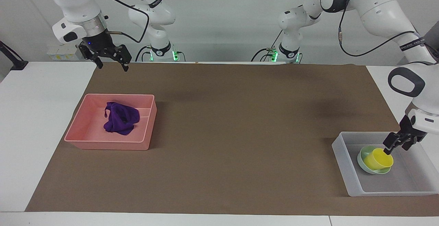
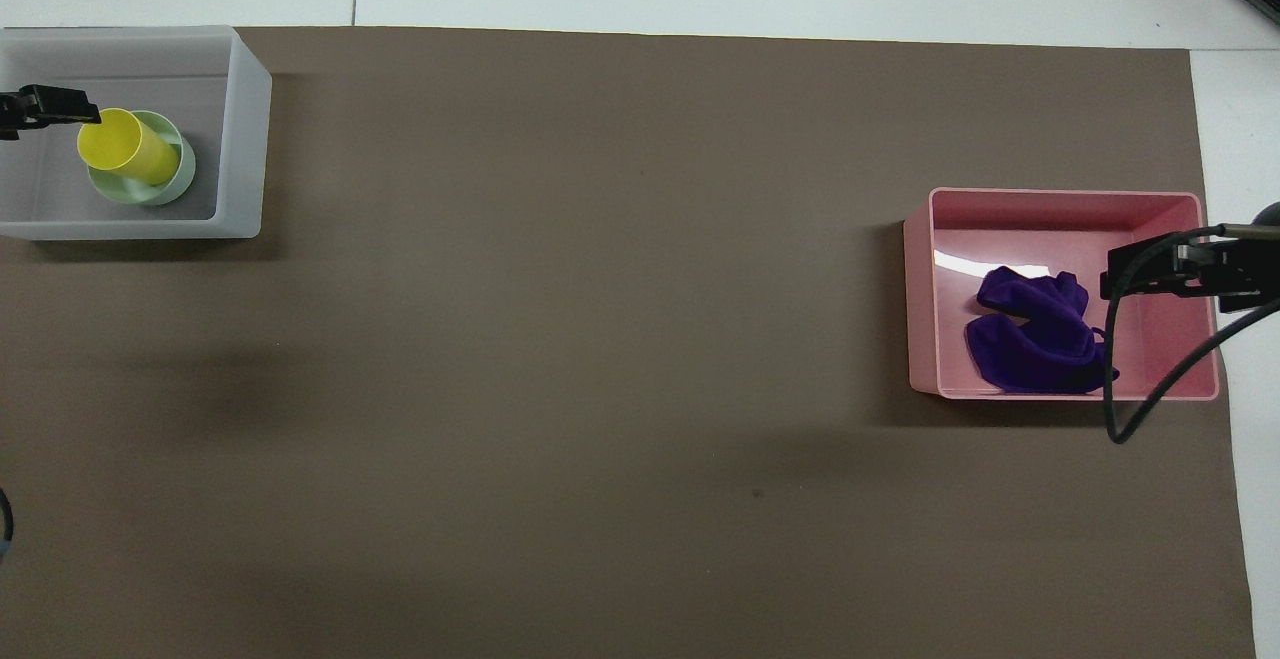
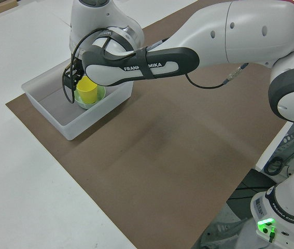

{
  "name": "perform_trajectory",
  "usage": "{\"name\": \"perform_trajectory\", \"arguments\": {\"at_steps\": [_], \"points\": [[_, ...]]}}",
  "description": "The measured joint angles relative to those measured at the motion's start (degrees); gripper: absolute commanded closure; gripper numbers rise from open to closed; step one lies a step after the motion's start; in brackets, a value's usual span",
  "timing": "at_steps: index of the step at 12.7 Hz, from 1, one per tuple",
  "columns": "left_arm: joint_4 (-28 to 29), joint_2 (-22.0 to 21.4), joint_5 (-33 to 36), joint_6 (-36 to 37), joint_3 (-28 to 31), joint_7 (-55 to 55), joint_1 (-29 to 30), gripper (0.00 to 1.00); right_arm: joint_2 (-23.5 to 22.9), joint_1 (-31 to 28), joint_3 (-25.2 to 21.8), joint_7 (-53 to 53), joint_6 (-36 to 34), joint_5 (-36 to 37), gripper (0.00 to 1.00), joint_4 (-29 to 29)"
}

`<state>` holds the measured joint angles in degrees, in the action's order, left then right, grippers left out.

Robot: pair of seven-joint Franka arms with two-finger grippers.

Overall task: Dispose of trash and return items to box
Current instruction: 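Lower the yellow cup into the green bowl with the left gripper, then open the left gripper and withdraw it from the yellow cup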

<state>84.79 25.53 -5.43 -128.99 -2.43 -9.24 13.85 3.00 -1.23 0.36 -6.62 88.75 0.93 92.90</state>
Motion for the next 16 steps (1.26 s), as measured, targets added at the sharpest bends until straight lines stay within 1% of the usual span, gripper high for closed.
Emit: {"name": "perform_trajectory", "arguments": {"at_steps": [3,7,8,10,11,13,14,16], "points": [[1.67,-6.60,0.21,3.65,-0.14,-1.25,-4.61,0.00,0.00,0.00,0.00,0.00,0.00,0.00,0.00,0.00],[9.66,-15.93,0.26,6.26,-0.26,-1.76,-11.95,0.00,0.00,0.02,0.00,0.00,0.00,-0.02,0.00,0.00],[11.53,-18.55,0.26,8.03,-0.27,-1.76,-13.61,0.00,0.00,0.02,0.00,0.00,0.00,-0.03,0.00,0.00],[13.49,-23.21,0.26,13.01,-0.29,-1.63,-16.73,0.00,0.00,0.02,0.00,0.00,0.00,-0.03,0.00,0.00],[13.88,-24.85,0.29,15.20,-0.31,-1.16,-17.92,0.00,0.00,0.02,0.00,0.00,0.00,-0.03,0.00,0.00],[13.87,-26.50,2.24,18.68,-0.43,-0.46,-19.10,0.00,0.00,0.02,0.00,0.00,0.00,-0.03,0.00,0.00],[13.27,-26.74,3.23,20.49,-0.44,-0.41,-19.31,0.00,0.00,0.02,0.00,0.00,0.00,-0.03,0.00,0.00],[9.94,-26.44,3.94,26.31,-0.44,-0.41,-19.43,0.00,0.00,0.09,0.04,0.00,0.00,-0.03,0.00,0.00]]}}
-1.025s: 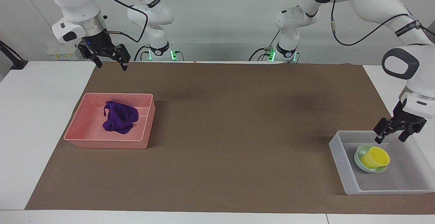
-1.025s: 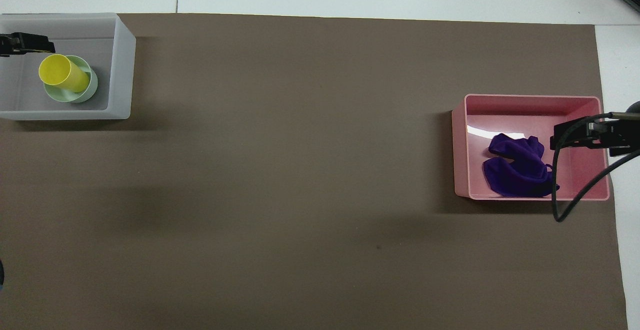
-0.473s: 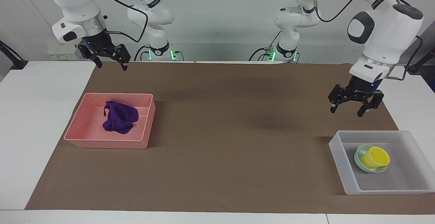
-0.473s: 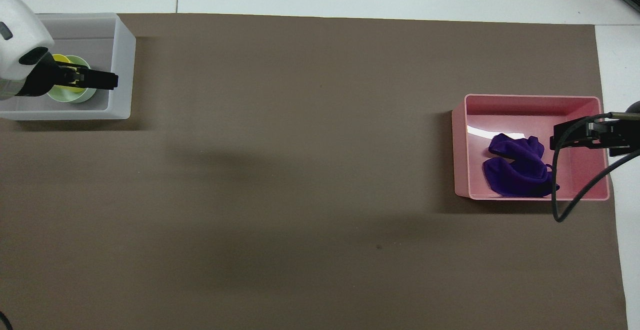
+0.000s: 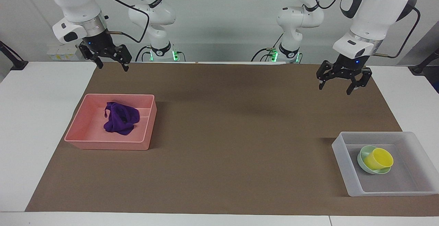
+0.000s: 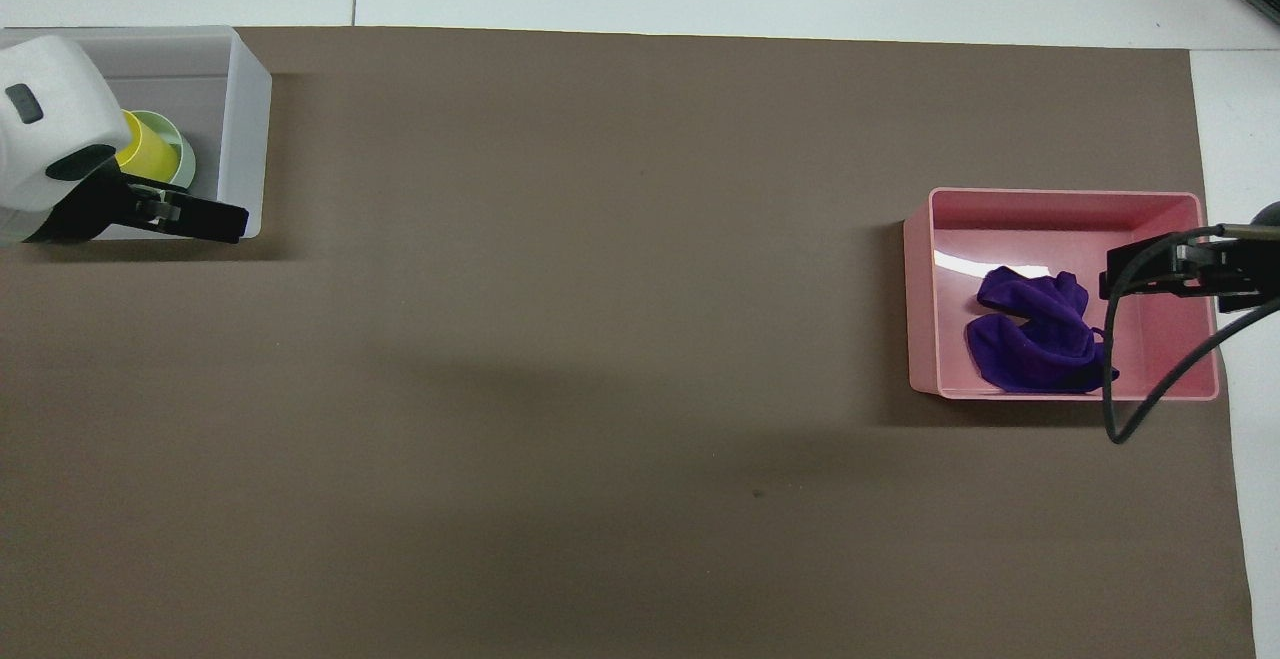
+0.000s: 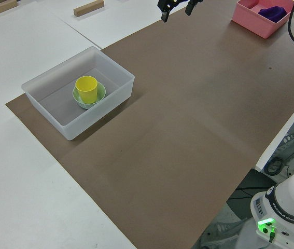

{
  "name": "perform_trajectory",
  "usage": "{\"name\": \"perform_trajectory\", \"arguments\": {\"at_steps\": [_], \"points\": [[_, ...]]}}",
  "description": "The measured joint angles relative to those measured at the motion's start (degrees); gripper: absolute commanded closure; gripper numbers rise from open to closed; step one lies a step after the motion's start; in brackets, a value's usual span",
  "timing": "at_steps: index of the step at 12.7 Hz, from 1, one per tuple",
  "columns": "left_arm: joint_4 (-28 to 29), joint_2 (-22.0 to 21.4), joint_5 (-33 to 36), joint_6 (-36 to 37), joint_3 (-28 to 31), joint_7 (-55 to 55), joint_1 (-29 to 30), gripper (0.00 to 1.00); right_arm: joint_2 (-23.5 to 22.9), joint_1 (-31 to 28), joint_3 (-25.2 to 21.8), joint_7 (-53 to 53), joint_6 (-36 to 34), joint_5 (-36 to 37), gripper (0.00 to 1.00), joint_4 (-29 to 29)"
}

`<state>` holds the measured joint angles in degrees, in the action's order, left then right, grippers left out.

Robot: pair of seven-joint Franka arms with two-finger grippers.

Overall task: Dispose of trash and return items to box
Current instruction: 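Open the left gripper and withdraw it from the yellow cup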

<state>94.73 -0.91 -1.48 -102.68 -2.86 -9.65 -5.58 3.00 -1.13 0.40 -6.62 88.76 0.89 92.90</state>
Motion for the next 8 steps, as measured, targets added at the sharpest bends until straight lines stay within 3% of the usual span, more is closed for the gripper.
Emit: {"name": "perform_trajectory", "arguments": {"at_steps": [3,8], "points": [[-5.57,1.46,0.20,9.46,0.16,0.01,0.00,0.00,0.00,0.03,0.08,0.00,0.87,0.00,0.00,0.00],[-6.36,2.33,0.22,11.91,0.17,0.03,-0.02,0.00,-0.02,2.00,-0.71,-0.04,1.30,-0.06,0.00,0.00]]}}
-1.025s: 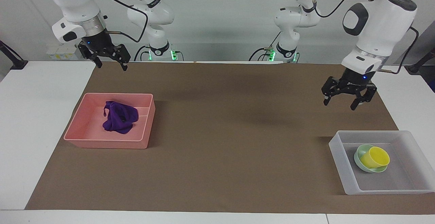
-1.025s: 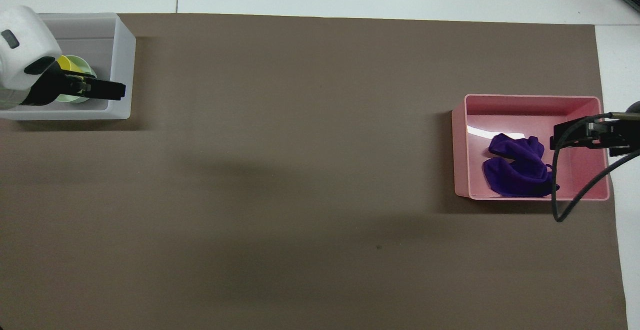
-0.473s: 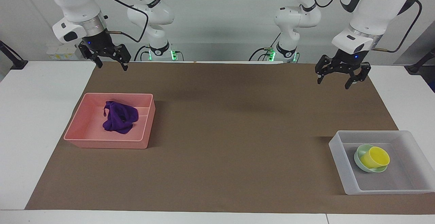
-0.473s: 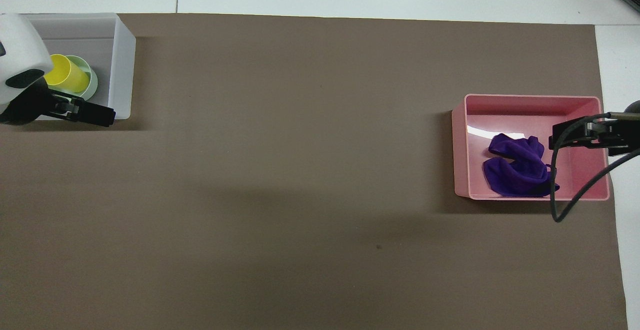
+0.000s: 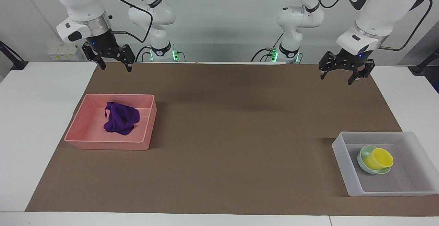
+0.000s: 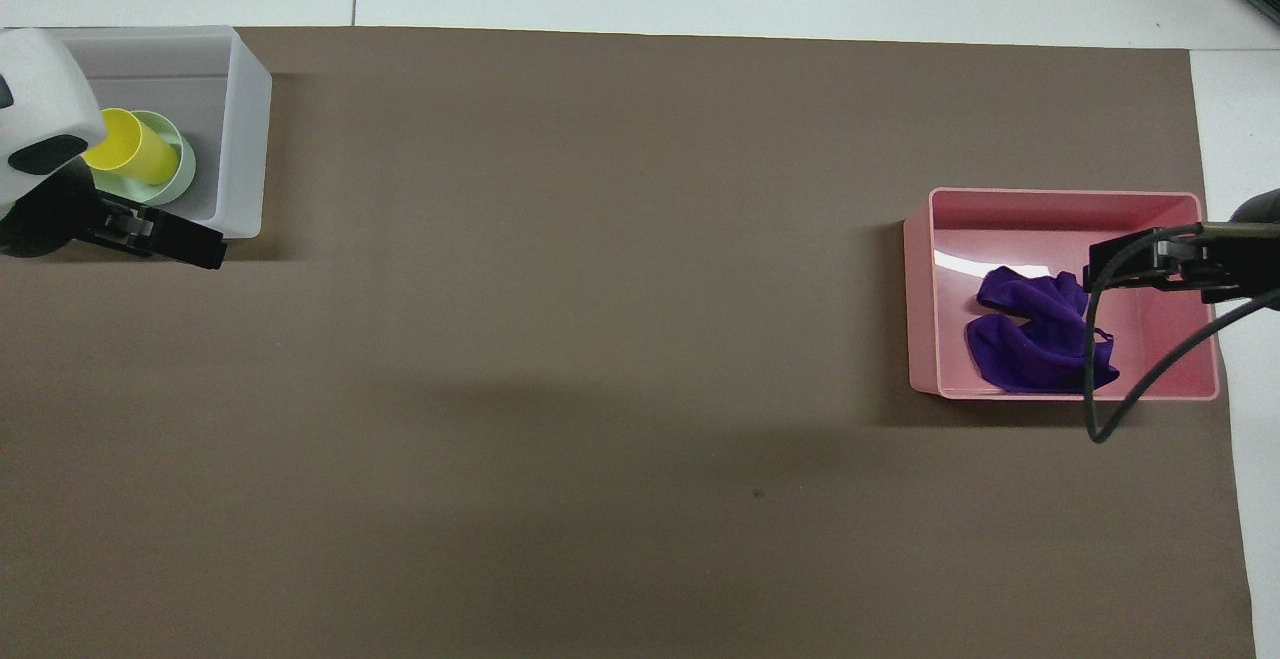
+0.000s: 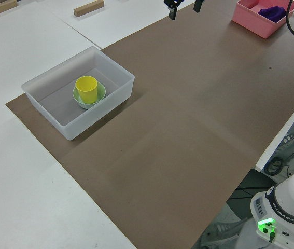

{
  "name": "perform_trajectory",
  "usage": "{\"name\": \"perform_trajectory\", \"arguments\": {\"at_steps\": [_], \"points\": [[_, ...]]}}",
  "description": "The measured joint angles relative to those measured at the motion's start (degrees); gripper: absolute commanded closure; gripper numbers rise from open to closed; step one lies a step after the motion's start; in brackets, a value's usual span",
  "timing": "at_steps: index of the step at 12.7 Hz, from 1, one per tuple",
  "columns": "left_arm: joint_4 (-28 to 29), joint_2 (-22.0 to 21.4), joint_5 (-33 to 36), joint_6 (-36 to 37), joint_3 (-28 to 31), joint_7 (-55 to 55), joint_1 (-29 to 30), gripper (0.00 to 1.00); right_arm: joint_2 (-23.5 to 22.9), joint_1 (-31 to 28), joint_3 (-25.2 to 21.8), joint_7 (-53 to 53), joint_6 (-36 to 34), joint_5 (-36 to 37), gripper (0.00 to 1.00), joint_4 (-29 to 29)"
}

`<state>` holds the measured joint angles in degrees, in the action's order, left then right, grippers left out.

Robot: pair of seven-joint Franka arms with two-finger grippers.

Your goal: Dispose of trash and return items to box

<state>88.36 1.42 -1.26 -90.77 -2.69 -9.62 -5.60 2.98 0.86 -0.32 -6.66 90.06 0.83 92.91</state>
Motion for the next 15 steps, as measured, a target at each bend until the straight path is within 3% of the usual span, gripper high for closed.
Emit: {"name": "perform_trajectory", "arguments": {"at_steps": [15], "points": [[1.24,-1.35,2.34,-1.81,1.24,0.58,0.14,0.00,0.00,0.02,-0.83,0.00,0.10,0.00,0.00,0.03]]}}
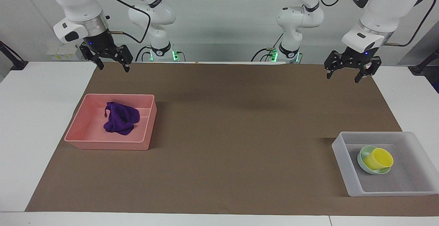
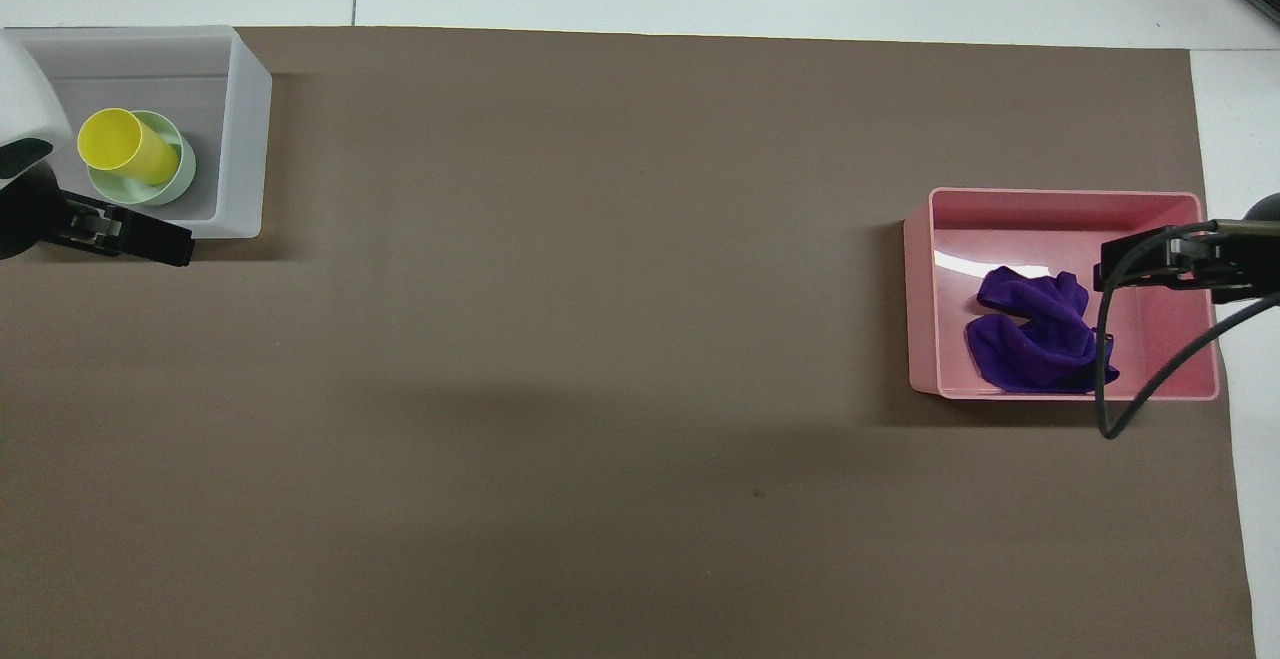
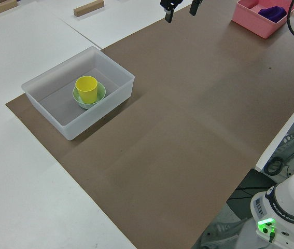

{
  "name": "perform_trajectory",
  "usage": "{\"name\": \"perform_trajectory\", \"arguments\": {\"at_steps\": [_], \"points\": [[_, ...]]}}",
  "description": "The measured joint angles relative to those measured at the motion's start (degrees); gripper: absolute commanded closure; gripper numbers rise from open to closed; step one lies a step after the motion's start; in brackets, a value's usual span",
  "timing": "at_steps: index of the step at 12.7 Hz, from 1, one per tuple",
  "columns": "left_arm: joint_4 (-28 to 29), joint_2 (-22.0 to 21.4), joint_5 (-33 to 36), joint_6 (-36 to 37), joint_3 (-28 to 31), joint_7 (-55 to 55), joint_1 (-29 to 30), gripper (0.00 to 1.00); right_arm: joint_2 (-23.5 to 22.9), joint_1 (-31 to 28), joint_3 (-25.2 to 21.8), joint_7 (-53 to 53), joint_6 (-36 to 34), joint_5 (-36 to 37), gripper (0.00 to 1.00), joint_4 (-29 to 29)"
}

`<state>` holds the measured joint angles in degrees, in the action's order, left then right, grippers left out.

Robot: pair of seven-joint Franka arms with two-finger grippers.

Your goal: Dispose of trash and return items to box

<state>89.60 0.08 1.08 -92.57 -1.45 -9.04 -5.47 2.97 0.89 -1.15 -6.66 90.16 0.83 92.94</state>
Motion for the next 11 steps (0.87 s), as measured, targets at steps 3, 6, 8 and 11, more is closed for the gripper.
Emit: {"name": "perform_trajectory", "arguments": {"at_steps": [3,6,8,11], "points": [[-0.07,-0.03,0.00,1.04,0.02,0.00,0.01,0.00,0.00,0.00,0.00,0.00,0.01,0.00,0.00,0.00],[-1.97,-0.02,0.00,6.34,0.09,0.00,0.06,0.00,0.00,0.01,0.00,0.00,0.01,-0.01,0.00,0.00],[-4.08,0.36,-0.09,9.56,0.13,0.00,0.08,0.00,0.00,0.01,0.01,0.00,0.01,-0.03,0.00,0.00],[-5.40,0.87,-0.34,10.25,0.24,0.00,0.23,0.00,0.00,0.01,0.01,0.00,0.01,-0.04,0.00,0.01]]}}
